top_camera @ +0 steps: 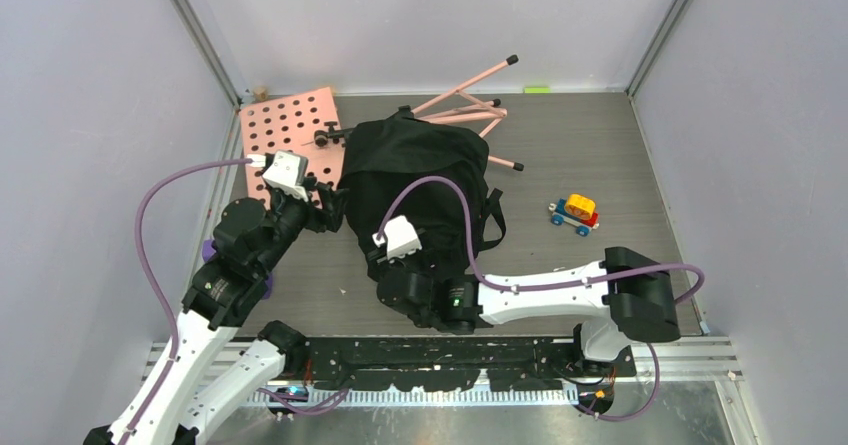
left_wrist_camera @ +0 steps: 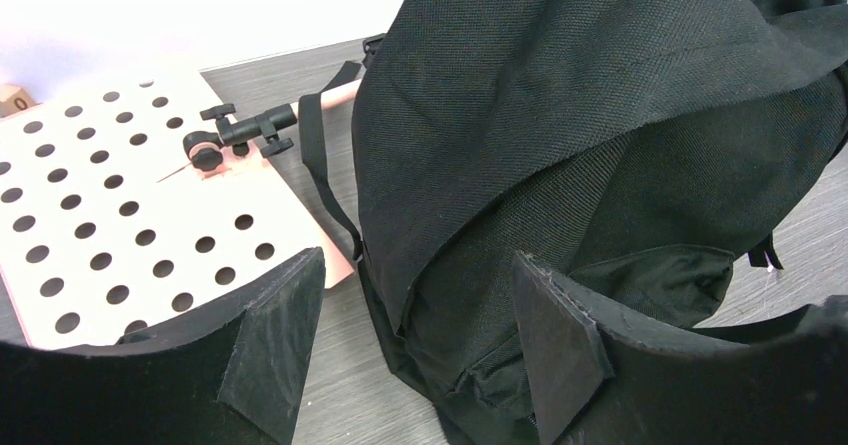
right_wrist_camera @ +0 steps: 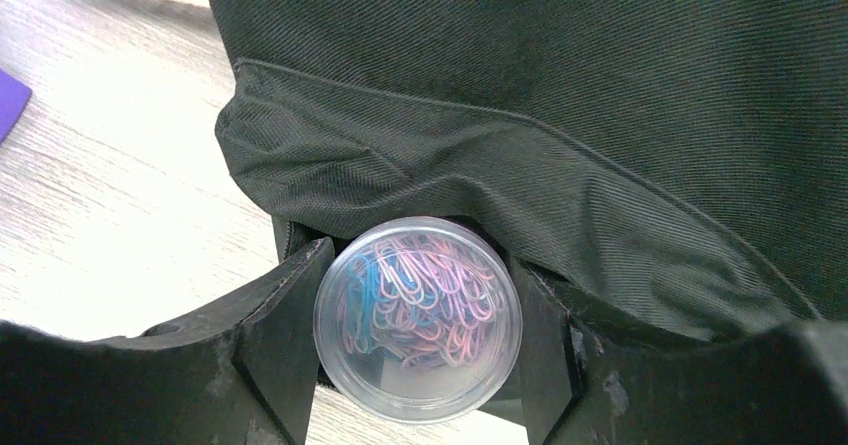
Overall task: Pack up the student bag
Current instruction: Place the stationery in the student bag.
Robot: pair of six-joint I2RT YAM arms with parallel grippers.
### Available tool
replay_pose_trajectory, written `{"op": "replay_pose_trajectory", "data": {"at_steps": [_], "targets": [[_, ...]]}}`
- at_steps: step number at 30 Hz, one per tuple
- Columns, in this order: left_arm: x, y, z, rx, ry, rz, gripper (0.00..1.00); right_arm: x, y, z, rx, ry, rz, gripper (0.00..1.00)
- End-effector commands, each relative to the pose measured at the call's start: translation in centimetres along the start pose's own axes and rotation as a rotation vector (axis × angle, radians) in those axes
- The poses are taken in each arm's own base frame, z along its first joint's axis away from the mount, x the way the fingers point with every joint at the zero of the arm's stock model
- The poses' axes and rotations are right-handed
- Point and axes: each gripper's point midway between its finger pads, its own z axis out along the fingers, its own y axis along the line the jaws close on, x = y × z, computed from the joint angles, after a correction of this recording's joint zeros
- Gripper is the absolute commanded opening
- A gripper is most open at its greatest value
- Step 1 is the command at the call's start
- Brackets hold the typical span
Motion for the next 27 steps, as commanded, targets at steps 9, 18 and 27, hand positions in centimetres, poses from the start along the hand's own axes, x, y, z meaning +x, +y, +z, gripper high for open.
{"op": "replay_pose_trajectory", "data": {"at_steps": [9, 18, 27], "targets": [[-0.9, -0.2, 0.1, 0.010, -0.029, -0.020, 0.71, 1.1, 1.6, 1.5, -0.029, 0.082, 0.156, 0.38], [-0.6, -0.4, 0.3, 0.022, -0.013, -0.023, 0.72, -0.9, 1.0, 1.3, -0.032, 0.066, 0.135, 0.80], [-0.5, -0.6, 0.4, 0.029, -0.008, -0.030, 0.76, -2.0, 0.7, -0.7, -0.092, 0.083, 0.157, 0.84]]}}
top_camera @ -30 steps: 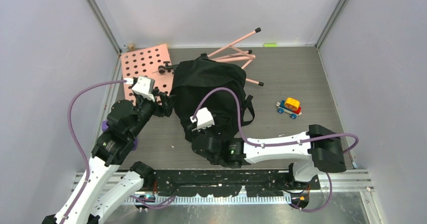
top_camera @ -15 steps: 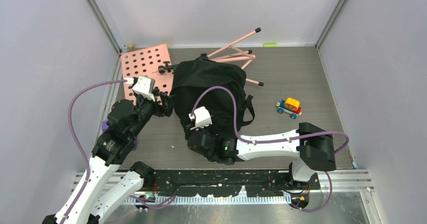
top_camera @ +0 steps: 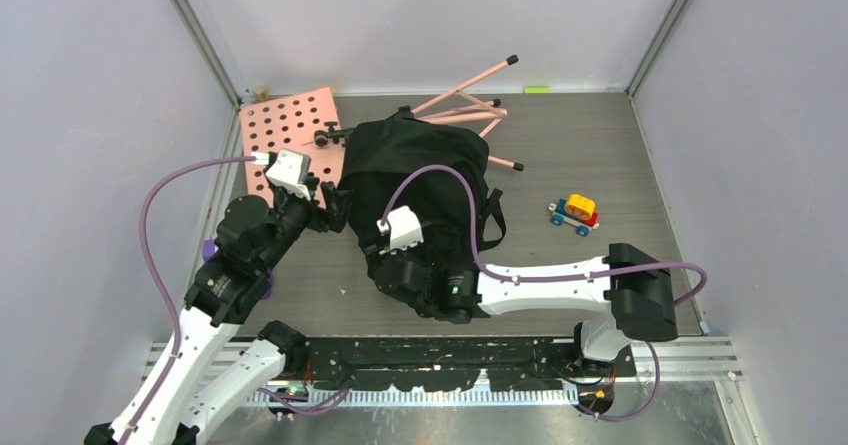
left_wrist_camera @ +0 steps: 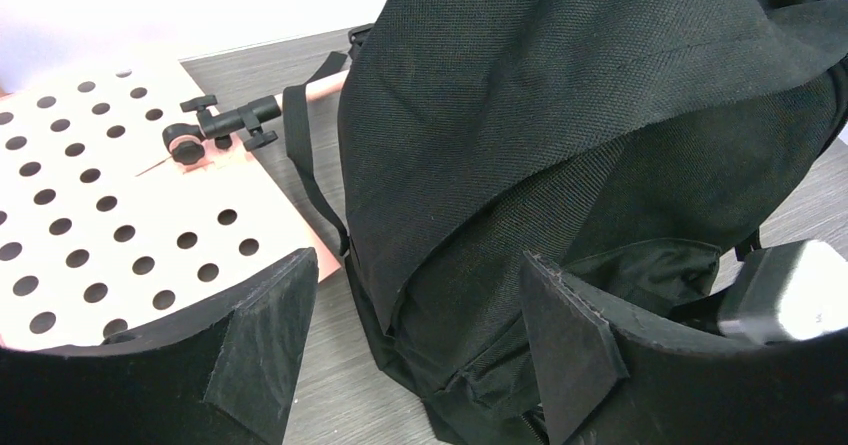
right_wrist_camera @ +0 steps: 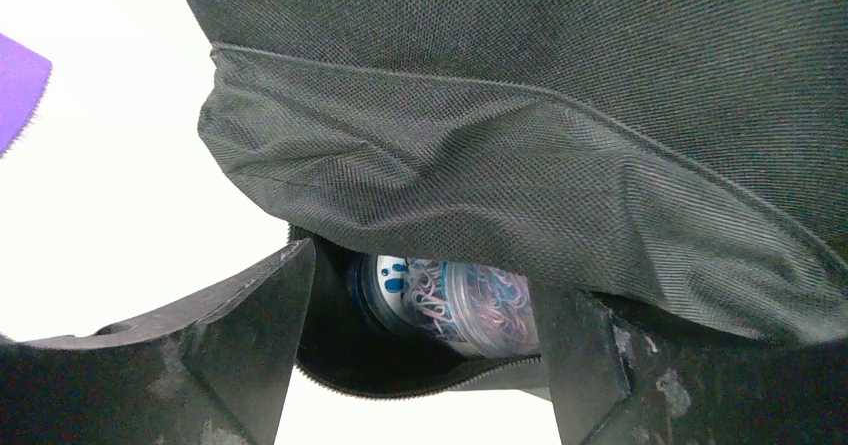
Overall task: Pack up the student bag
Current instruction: Place the stationery in the student bag.
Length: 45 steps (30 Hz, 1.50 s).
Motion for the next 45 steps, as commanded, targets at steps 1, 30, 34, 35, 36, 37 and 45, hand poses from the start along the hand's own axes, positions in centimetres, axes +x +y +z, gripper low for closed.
{"op": "replay_pose_trajectory", "data": {"at_steps": [1, 30, 34, 35, 36, 37, 45], "targets": [[-1.0, -0.2, 0.0, 0.009, -0.028, -0.010, 0.76, -3.9, 0.5, -2.4, -0.074, -0.042, 0.089, 0.84], [7.6, -3.1, -1.2, 0.096, 0.194, -0.356, 0.83, 0.9, -10.7, -7.1, -0.022, 0.124, 0.320, 0.68], [9.6, -4.1, -0.7, 0.140, 0.254, -0.390, 0.80, 2.3, -9.9, -6.8, -0.077, 0.113, 0.393, 0.64], [10.3, -4.2, -0.4, 0.146, 0.270, -0.400, 0.77, 2.8, -9.7, -6.5, -0.087, 0.107, 0.400, 0.64], [10.6, -4.3, -0.1, 0.145, 0.279, -0.413, 0.75, 2.9, -9.5, -6.5, -0.098, 0.104, 0.403, 0.64], [10.9, -4.3, 0.1, 0.140, 0.285, -0.424, 0.74, 3.0, -9.3, -6.2, -0.108, 0.091, 0.407, 0.65], [12.3, -4.9, 1.4, 0.156, 0.285, -0.503, 0.67, 2.9, -8.2, -4.7, -0.146, 0.016, 0.356, 0.61]]}}
